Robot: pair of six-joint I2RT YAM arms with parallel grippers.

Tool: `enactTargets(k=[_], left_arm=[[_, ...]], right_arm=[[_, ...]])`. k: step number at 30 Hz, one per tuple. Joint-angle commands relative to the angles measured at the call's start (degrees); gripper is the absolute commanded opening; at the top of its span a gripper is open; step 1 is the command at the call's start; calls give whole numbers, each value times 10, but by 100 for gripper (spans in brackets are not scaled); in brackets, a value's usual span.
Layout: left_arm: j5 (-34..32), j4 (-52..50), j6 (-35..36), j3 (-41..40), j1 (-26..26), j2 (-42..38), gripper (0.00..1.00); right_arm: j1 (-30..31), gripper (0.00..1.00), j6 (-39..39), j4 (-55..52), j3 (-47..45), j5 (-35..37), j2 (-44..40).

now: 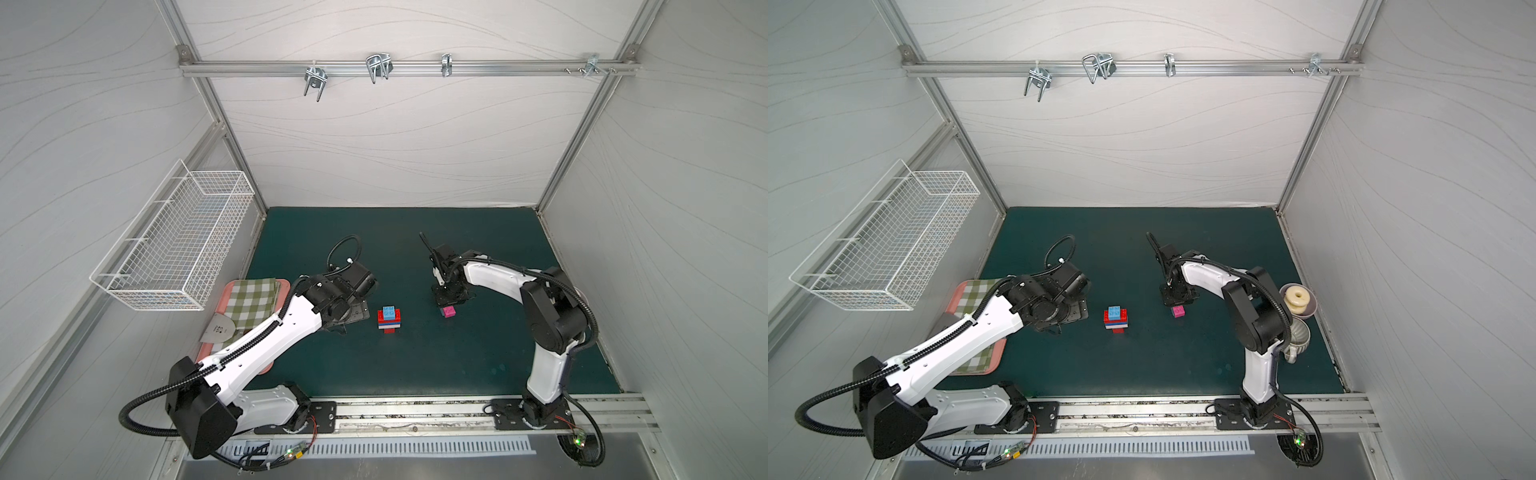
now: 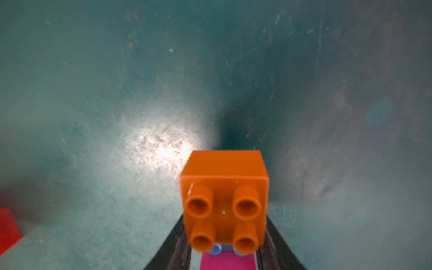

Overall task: Assemble a carrot with lego
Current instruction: Pick up the lego brick from the center of the board.

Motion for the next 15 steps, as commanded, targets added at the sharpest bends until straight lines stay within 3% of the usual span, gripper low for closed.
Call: enactTargets(k=[1,15], left_arm=[[-5,4,-14,3,3,-4,89],[-3,3,-14,5,4,-2,89]], right_arm=[[2,41,1,-1,10,2,7],[2,25,-1,-3,12,4,2]])
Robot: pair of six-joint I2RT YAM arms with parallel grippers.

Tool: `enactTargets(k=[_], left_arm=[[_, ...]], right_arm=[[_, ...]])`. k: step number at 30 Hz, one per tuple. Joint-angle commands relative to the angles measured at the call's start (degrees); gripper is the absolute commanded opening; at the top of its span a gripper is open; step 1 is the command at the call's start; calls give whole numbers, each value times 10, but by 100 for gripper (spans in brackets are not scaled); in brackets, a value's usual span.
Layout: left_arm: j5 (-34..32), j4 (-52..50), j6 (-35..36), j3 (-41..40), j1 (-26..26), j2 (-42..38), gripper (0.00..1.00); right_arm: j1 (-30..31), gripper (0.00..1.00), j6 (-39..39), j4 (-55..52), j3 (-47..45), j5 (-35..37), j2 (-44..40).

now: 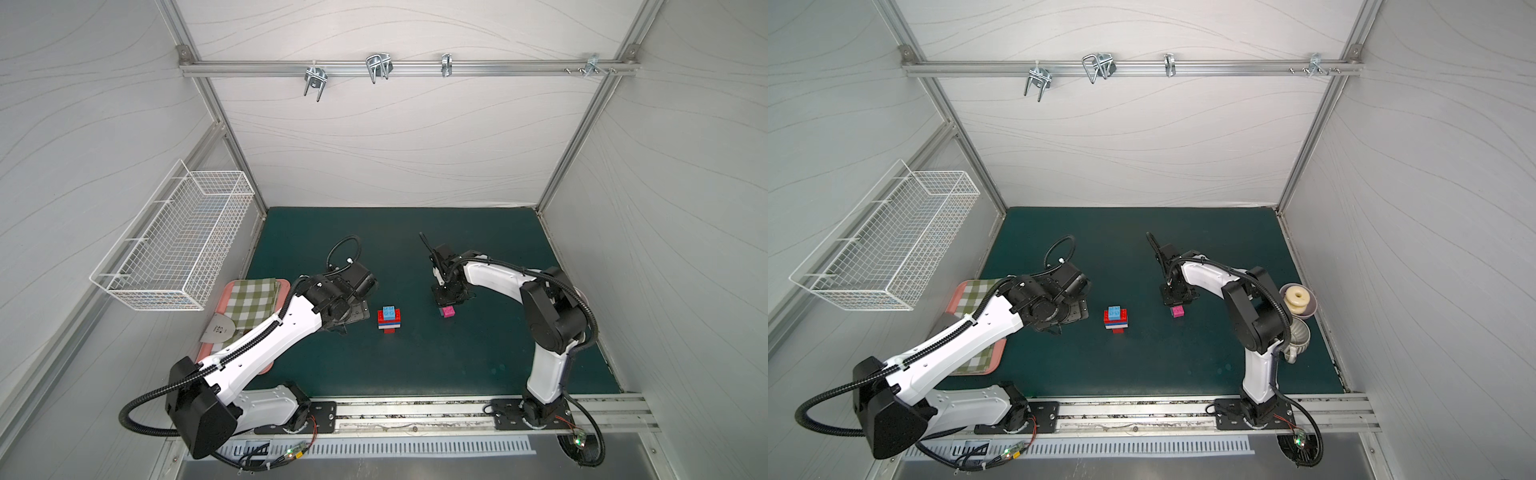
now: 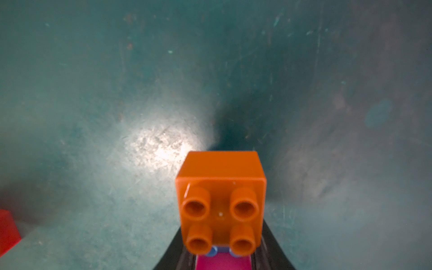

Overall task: Assemble a carrot with lego
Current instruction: Pick up the lego brick from the center of the board.

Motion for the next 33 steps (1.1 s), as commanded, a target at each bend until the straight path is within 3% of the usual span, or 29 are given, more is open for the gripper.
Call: enactTargets(k=[1,3,6,14,23,33], left_arm=[[-7,2,-7,5,3,-3,89],[-8,1,-7,3,3,-6,89],[-11,-2,-7,0,3,-12,89],[3,-1,3,-32,28,-43,89],[50,18,53,-76,112,-83,89],[106,37,105,-116,212,-123,89]], right_arm=[[2,23,-1,-7,14,3,1],[2,19,-6,-15,21,1,2],[3,0,-18,-34,36,-5,-1],[17,0,-91,-85,92,-39,-33],[72,0,-208,-174,227,-59,-26],[138,0,-339,-165,242,-76,-60]])
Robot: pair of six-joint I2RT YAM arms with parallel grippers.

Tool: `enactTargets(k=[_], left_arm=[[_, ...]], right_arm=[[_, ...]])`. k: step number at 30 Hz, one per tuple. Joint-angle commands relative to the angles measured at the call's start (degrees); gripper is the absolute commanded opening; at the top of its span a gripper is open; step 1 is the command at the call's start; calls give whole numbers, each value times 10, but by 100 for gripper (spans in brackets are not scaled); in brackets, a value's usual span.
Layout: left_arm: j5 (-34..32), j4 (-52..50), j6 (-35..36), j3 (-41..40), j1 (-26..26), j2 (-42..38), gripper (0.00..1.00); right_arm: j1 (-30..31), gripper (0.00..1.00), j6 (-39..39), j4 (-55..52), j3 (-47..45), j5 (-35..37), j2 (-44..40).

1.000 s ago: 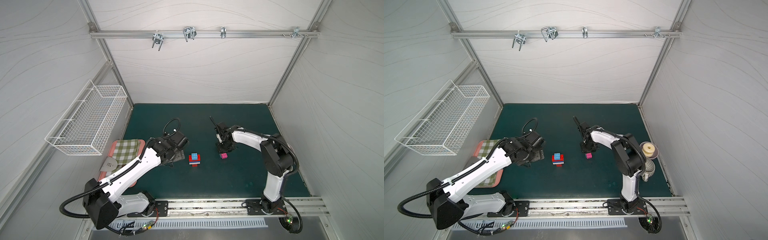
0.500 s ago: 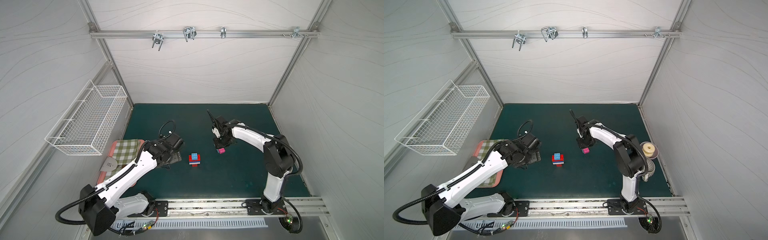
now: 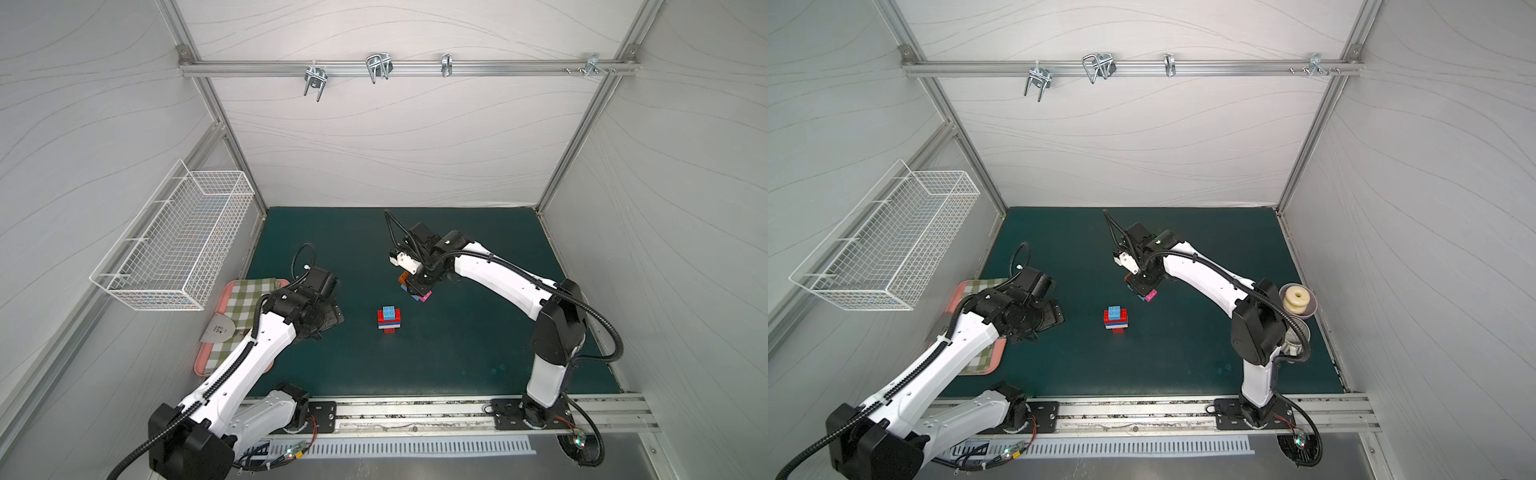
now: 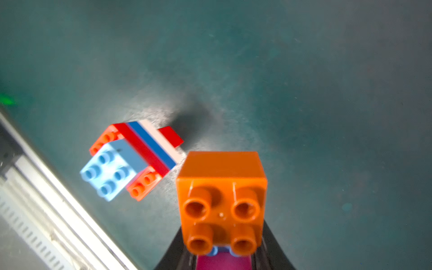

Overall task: Assemble a carrot with lego
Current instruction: Pick up the lego brick from the center of the board, then assemble the lego brick with the lego brick.

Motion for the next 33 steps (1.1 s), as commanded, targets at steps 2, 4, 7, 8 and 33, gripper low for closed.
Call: enactTargets(k=[2,4,7,8,33], left_arm=[[25,14,33,-4,31,-14,89],[34,17,43,-6,44,-15,90],[49,24,55,-12,61,-17,89],[55,28,58,-14,65,-17,89],[118,53,63,-32,104,-4,90]], right_arm=[[22,0,-101,-7,5,-46,-40],[39,0,-142,3,-1,-56,-49],[63,0,-191,-14,20,-49,-35],[70,0,-205,-26,34,-45,-26],[130,0,-341,-202,238,24,132]])
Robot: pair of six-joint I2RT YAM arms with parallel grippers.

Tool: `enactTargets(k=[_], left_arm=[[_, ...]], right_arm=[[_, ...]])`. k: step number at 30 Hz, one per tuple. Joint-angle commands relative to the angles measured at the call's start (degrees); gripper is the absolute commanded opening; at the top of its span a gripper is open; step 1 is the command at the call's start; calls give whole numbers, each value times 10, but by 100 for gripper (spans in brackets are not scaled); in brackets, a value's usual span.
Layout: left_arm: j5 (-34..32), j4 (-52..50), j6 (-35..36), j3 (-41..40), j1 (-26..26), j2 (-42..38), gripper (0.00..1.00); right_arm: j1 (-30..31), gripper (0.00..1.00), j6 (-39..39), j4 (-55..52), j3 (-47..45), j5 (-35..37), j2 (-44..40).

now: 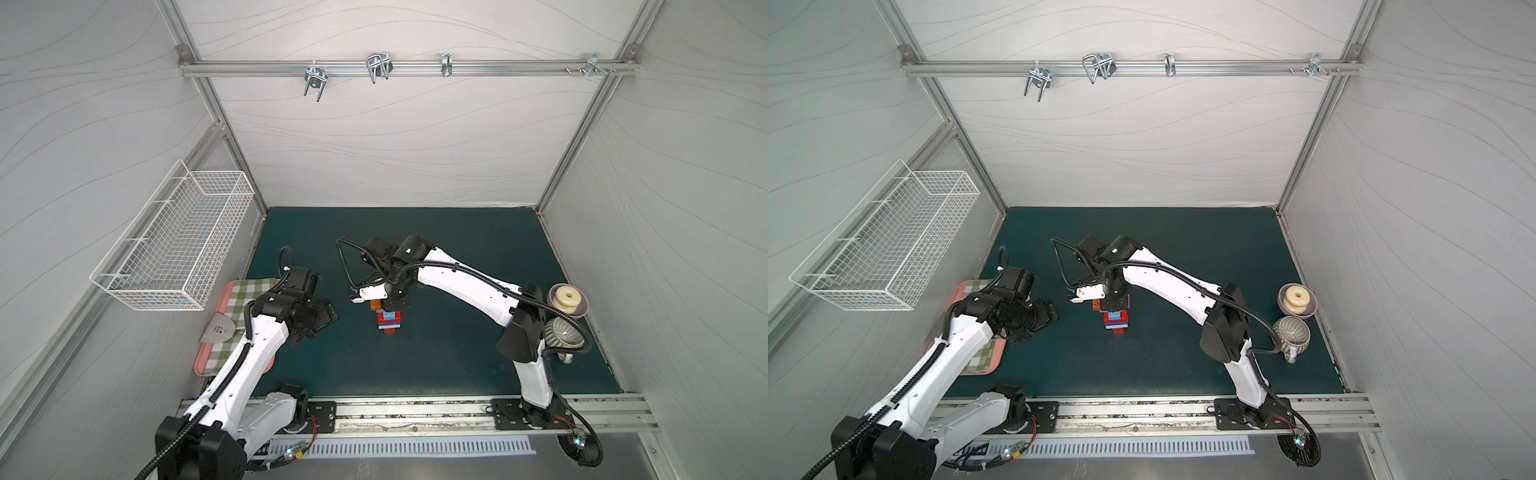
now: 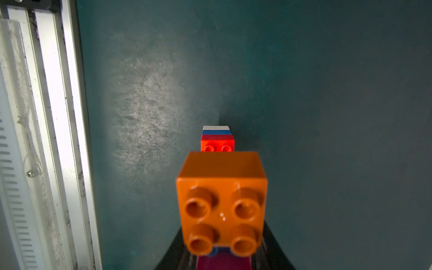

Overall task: Assemble a carrot with lego
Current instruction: Assemble the lego brick with the lego brick.

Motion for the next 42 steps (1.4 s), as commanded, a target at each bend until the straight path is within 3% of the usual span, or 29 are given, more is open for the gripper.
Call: enactTargets(k=[1,42], left_arm=[[5,10,6,0,4,3,89],[6,11,6,-2,4,4,89]], right_arm=[[8,0,-33,-36,13,-6,7],[6,0,-19,-41,24,8,59]])
